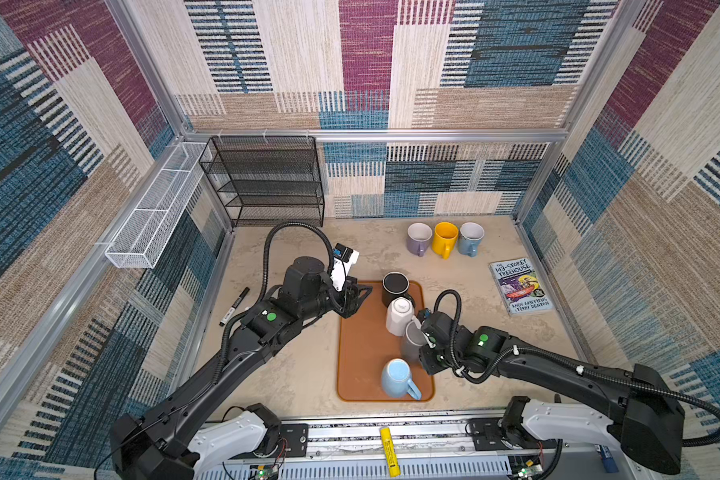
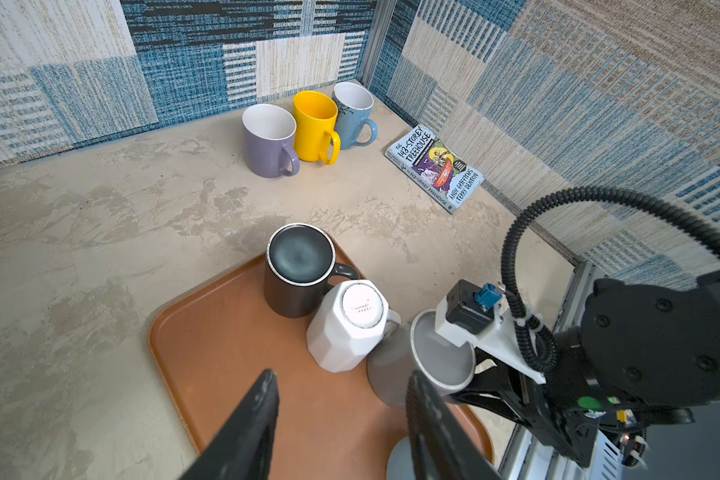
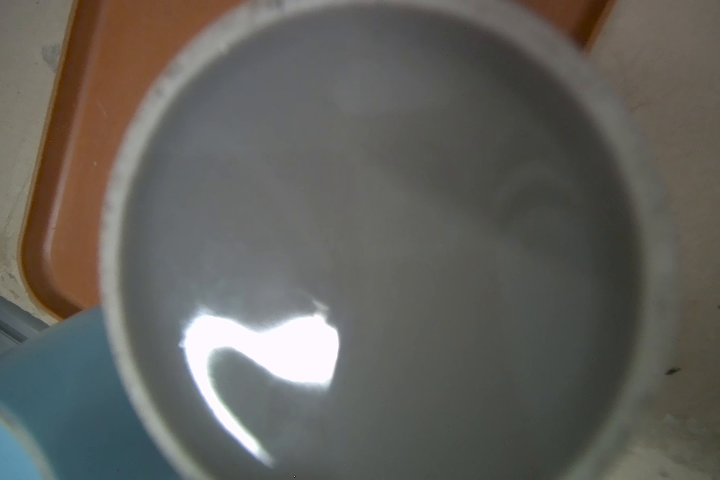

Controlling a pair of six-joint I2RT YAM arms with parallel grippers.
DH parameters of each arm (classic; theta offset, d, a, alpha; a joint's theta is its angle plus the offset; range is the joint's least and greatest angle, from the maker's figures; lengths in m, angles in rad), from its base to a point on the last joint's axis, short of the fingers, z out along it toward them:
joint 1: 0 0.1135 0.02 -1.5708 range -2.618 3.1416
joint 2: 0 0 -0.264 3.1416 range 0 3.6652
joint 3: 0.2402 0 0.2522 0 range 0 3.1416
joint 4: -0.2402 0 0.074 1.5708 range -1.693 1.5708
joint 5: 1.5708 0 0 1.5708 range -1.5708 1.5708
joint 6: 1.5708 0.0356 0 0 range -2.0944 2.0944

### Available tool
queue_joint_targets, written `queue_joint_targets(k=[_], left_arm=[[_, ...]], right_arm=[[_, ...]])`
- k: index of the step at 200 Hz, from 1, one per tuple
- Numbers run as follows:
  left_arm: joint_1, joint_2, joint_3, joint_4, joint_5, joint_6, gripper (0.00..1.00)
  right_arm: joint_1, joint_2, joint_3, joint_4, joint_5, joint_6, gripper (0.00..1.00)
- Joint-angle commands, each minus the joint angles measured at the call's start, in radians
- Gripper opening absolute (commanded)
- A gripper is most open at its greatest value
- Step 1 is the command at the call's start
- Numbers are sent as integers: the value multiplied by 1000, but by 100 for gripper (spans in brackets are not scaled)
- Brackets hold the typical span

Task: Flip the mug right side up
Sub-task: 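Close the right gripper on the grey mug and lift it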

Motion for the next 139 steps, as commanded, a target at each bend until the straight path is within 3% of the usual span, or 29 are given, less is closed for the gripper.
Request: queue_joint_targets(k=[1,100,139], left_arm=[[1,-4,-3,13,5,17,51],[1,-6,-1,17,9,-2,51],[0,-10,-1,24,10,-9,51]], right_arm=[[1,-2,12,5,23,-11,18],[0,-35,13,-4,25,-32,0],[0,-55,15,-10,29,-41,0]])
